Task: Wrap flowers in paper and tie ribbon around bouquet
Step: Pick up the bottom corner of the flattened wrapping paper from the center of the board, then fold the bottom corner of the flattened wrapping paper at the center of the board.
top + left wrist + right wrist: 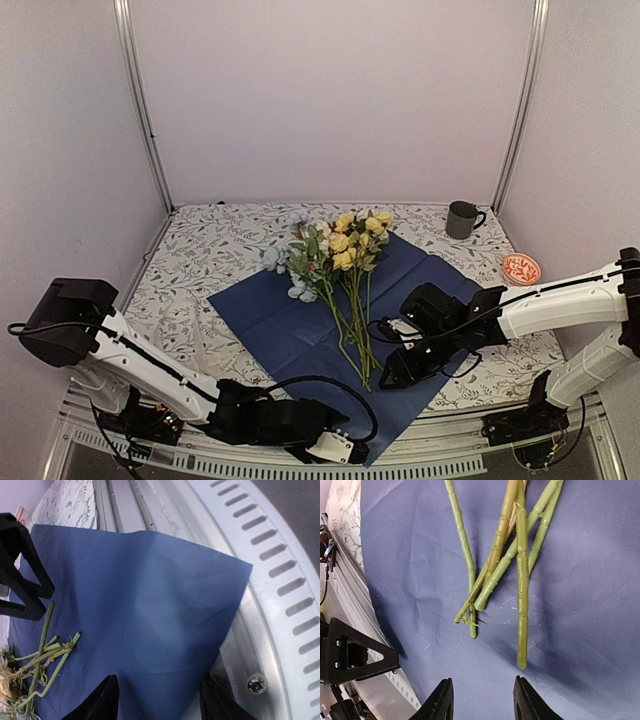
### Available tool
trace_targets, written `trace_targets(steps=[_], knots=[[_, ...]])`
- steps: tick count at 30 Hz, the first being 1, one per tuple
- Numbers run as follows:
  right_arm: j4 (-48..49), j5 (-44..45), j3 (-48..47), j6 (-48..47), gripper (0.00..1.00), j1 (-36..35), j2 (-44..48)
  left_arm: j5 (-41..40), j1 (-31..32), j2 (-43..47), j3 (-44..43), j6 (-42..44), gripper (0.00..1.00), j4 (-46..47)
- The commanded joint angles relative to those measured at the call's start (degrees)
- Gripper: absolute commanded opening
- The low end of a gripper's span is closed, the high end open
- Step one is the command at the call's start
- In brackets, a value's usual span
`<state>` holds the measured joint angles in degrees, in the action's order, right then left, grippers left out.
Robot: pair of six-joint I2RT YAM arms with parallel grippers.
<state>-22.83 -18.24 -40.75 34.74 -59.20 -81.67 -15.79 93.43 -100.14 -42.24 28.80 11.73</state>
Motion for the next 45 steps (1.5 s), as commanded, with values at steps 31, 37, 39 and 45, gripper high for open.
trace_targets(steps=[31,37,39,45], knots=[[3.76,-13.75,-0.29,-4.78,0.44,4.90,5.30,-1.98,-7.91,4.99,4.69,-9.45,0.00,15.79],[7.00,-21.77,1.58,-13.56,0.48,11.17,10.24,9.56,-15.32,7.48,6.41,-18.63,0.00,16.96],[9.67,-25.79,2.46,-14.89,0.49,13.28,10.49,13.35,-17.10,8.37,7.97,-20.56,0.00,19.20],[14.56,-31.18,4.61,-18.04,0.50,15.04,8.99,17.58,-20.92,8.06,9.66,-23.35,0.00,21.03]])
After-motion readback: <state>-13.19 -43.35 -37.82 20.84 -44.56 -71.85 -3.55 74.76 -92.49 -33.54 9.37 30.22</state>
